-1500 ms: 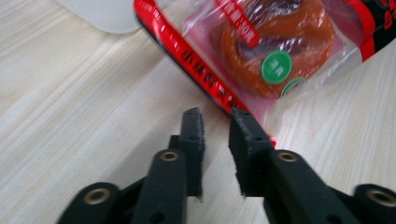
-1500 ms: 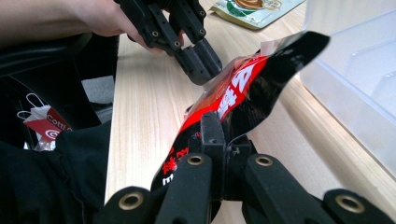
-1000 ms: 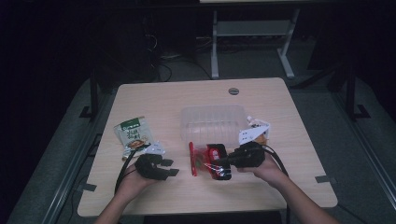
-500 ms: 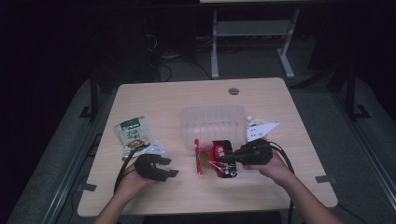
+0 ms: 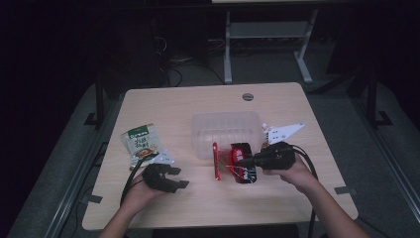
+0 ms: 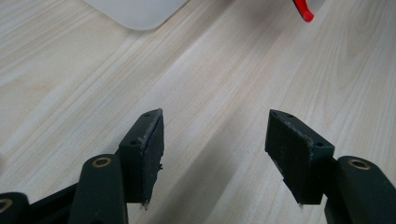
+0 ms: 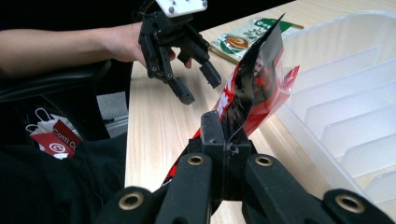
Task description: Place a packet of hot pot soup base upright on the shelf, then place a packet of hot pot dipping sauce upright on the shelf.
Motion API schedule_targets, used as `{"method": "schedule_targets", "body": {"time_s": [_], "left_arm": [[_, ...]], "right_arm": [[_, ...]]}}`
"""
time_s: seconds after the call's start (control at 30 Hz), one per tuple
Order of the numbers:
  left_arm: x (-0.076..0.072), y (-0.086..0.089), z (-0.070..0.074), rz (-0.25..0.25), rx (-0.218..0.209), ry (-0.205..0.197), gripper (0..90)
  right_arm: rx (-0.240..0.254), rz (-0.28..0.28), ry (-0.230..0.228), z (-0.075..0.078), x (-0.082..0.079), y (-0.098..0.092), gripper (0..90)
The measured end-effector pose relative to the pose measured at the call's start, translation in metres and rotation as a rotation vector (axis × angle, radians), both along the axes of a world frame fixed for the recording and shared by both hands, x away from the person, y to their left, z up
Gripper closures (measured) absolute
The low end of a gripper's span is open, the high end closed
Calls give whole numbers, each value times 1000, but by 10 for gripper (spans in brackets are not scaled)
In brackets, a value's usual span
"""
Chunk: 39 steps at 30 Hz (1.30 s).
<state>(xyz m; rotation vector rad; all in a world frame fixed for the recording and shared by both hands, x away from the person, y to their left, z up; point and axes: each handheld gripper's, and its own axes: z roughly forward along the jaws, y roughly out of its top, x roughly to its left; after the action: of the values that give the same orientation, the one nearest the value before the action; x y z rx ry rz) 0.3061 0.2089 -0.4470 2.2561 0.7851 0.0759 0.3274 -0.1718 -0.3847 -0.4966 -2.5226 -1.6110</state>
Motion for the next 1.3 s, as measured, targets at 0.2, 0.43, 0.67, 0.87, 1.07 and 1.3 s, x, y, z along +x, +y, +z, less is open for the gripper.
{"method": "schedule_targets", "body": {"time_s": [0.2, 0.43, 0.67, 0.87, 1.07, 1.3], "left_arm": [[0, 1, 0, -7, 6, -5, 371], [0, 1, 0, -2, 5, -8, 371], [0, 2, 0, 0, 5, -6, 365], [-1, 2, 1, 0, 8, -11, 363], [0, 2, 0, -3, 11, -8, 358], [0, 2, 0, 2, 7, -8, 354]], "right_arm": [[19, -9, -3, 7, 3, -5, 900], [48, -34, -23, 18, 7, -12, 900], [57, -76, -40, 27, 16, -21, 900], [61, -118, -59, 35, 22, -31, 900], [63, -160, -69, 43, 33, -43, 900], [43, -203, -60, 45, 47, -56, 900]]}}
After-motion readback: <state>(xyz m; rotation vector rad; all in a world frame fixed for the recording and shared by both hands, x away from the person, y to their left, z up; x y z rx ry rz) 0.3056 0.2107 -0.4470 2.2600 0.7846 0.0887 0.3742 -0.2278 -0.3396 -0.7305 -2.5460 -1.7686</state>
